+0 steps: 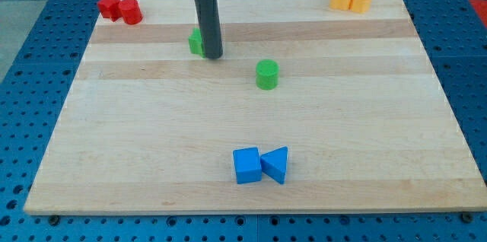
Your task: Push green star diagonally above green circle
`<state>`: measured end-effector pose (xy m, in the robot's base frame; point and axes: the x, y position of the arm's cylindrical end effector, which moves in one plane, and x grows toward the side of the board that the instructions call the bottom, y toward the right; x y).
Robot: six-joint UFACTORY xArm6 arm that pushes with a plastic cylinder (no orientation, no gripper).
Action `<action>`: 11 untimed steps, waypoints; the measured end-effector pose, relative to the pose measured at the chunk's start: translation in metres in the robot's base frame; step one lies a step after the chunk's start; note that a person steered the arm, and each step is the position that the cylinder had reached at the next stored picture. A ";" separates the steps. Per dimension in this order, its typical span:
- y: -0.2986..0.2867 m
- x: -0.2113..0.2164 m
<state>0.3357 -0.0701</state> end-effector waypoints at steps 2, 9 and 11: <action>-0.005 -0.031; -0.043 -0.039; -0.014 -0.030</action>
